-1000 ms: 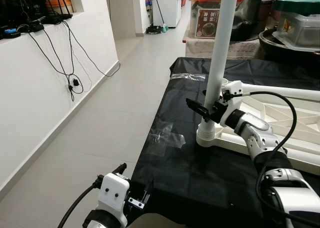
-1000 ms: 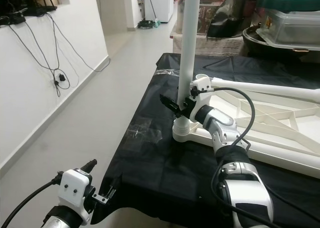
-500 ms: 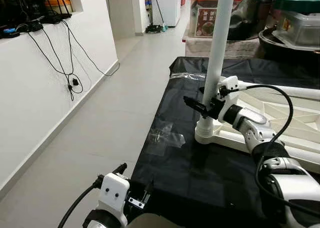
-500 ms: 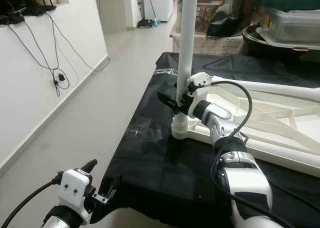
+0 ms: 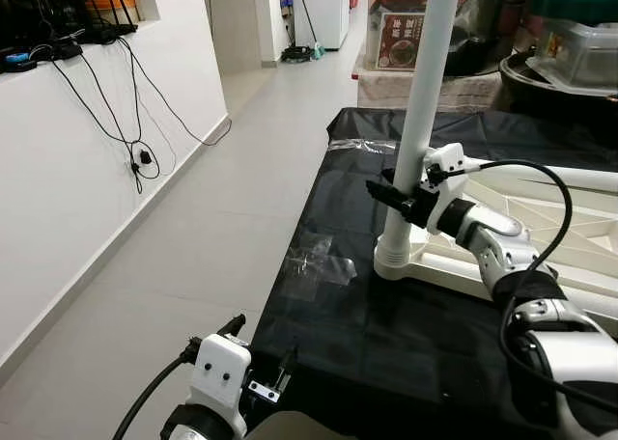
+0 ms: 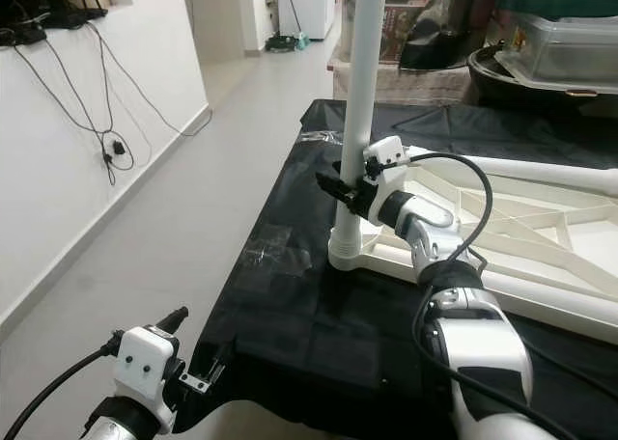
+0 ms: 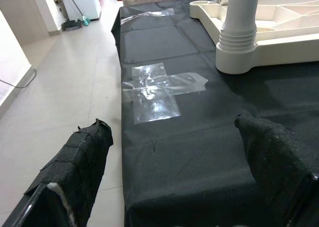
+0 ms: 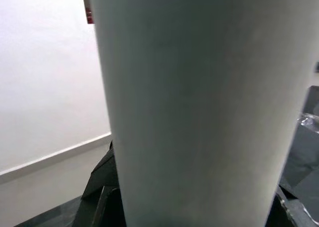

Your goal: Building children table

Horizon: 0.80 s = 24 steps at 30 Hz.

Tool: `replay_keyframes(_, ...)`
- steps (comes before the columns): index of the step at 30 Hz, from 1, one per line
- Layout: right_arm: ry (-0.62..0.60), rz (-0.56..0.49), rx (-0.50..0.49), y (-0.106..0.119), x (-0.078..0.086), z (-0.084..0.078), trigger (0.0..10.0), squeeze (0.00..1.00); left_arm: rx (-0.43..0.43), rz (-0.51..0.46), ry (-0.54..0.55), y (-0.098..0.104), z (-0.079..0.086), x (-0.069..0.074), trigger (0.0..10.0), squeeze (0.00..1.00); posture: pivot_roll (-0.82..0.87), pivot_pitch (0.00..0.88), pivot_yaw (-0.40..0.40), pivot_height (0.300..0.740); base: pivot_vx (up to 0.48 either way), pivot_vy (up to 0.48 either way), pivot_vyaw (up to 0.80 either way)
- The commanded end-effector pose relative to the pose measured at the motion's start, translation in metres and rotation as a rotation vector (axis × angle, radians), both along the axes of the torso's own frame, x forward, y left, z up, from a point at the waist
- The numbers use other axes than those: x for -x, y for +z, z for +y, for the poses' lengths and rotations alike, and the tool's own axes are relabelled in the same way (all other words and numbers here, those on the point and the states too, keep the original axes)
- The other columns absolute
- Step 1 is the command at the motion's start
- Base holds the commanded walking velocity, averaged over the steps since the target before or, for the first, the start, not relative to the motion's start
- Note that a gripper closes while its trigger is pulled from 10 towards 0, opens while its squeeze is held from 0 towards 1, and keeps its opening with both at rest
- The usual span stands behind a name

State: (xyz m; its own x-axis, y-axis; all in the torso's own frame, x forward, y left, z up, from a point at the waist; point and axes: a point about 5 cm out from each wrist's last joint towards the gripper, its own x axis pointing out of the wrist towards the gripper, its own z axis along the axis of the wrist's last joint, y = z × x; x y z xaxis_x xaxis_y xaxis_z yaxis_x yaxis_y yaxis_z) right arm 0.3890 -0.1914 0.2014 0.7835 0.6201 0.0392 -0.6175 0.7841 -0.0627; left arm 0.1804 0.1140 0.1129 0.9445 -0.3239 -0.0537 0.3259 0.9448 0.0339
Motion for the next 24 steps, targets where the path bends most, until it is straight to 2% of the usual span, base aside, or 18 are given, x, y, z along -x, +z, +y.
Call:
replay_keyframes(1,-0.042,0.055,-0.021,-0.020,0.002,0.008,0.0,0.00,-0.021,0.014,-0.006,-0.005,0.001,0.000,10.0,0.00,0.01,0.000,0.026,0.740,0.000,0.000,0.00)
replay_keyframes(2,-0.183,0.045,-0.008,-0.028,0.002,0.004,0.0,0.00,-0.021,0.013,-0.005,-0.005,0.001,0.000,10.0,0.00,0.01,0.000,0.021,0.740,0.000,0.000,0.00)
replay_keyframes(3,-0.183,0.045,-0.008,-0.028,0.002,0.004,0.0,0.00,-0.021,0.013,-0.005,-0.005,0.001,0.000,10.0,0.00,0.01,0.000,0.021,0.740,0.000,0.000,0.00)
replay_keyframes(5,-0.512,0.031,0.040,-0.039,0.005,-0.010,0.0,0.00,-0.019,0.013,-0.002,-0.005,0.001,-0.001,10.0,0.00,0.00,0.000,0.023,0.740,0.000,0.000,0.00)
replay_keyframes(6,-0.632,0.024,0.063,-0.042,0.008,-0.016,0.0,0.00,-0.019,0.012,-0.001,-0.005,0.002,-0.001,10.0,0.00,0.00,0.000,0.023,0.740,0.000,0.000,0.00)
replay_keyframes(8,-0.632,0.024,0.063,-0.042,0.008,-0.016,0.0,0.00,-0.019,0.012,-0.001,-0.005,0.002,-0.001,10.0,0.00,0.00,0.000,0.023,0.740,0.000,0.000,0.00)
replay_keyframes(9,-0.750,0.016,0.062,-0.043,0.012,-0.020,0.0,0.00,-0.020,0.012,-0.002,-0.005,0.002,-0.001,10.0,0.00,0.00,0.000,0.027,0.740,0.000,0.000,0.00)
replay_keyframes(10,-0.750,0.016,0.062,-0.043,0.012,-0.020,0.0,0.00,-0.020,0.012,-0.002,-0.005,0.002,-0.001,10.0,0.00,0.00,0.000,0.027,0.740,0.000,0.000,0.00)
replay_keyframes(11,-0.874,0.041,0.025,-0.046,0.018,-0.020,0.0,0.00,-0.020,0.012,-0.004,-0.005,0.002,-0.002,10.0,0.00,-0.01,0.000,0.034,0.740,0.000,0.000,0.00)
replay_keyframes(12,-0.874,0.041,0.025,-0.046,0.018,-0.020,0.0,0.00,-0.020,0.012,-0.004,-0.005,0.002,-0.002,10.0,0.00,-0.01,0.000,0.034,0.740,0.000,0.000,0.00)
replay_keyframes(13,-0.990,0.060,-0.015,-0.048,0.026,-0.015,0.0,0.00,-0.022,0.011,-0.009,-0.005,0.001,-0.002,10.0,0.00,-0.01,0.000,0.034,0.740,0.000,0.000,0.00)
replay_keyframes(14,-1.166,0.133,-0.084,-0.055,0.042,0.004,0.0,0.00,-0.020,0.005,-0.013,-0.004,0.001,-0.004,10.0,0.00,0.00,0.000,0.028,0.740,0.000,0.000,0.00)
replay_keyframes(17,-1.196,0.150,-0.103,-0.056,0.047,0.011,0.0,0.00,-0.017,0.003,-0.013,-0.004,0.000,-0.004,10.0,0.00,0.00,0.000,0.028,0.740,0.000,0.000,0.00)
replay_keyframes(20,-1.197,0.174,-0.127,-0.056,0.051,0.030,0.0,0.00,-0.012,0.004,-0.013,-0.004,-0.001,-0.005,10.0,0.00,0.00,0.001,0.033,0.740,0.000,0.000,0.00)
replay_keyframes(23,-1.186,0.175,-0.138,-0.054,0.052,0.038,0.0,0.00,-0.009,0.006,-0.015,-0.005,-0.002,-0.004,10.0,0.00,0.00,0.001,0.033,0.740,0.000,0.000,0.00)
replay_keyframes(24,-1.179,0.176,-0.146,-0.052,0.052,0.043,4.0,0.00,-0.008,0.007,-0.017,-0.005,-0.002,-0.004,10.0,0.00,0.00,0.001,0.033,0.740,0.000,0.000,0.00)
